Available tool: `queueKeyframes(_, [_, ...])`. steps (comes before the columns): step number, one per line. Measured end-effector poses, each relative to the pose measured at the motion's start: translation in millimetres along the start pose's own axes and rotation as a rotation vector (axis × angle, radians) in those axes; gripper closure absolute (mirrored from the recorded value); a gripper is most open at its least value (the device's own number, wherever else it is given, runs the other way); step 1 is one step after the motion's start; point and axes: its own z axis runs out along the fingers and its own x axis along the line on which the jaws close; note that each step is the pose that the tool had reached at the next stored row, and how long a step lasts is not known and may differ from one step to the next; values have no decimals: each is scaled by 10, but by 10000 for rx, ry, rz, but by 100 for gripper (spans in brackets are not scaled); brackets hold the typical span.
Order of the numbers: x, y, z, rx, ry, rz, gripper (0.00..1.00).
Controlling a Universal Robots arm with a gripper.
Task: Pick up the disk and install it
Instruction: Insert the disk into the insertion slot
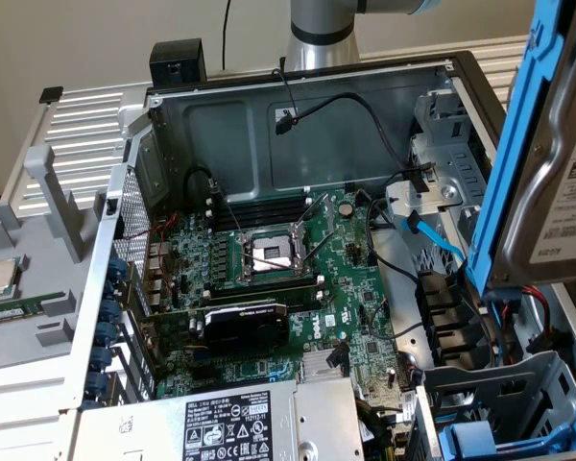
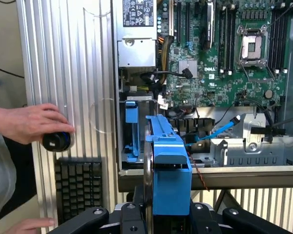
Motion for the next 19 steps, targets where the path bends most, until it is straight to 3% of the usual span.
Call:
queueKeyframes(12, [1,3,1,8,-23,3,63])
queueKeyframes(19, [31,56,18,26,-25,2,63])
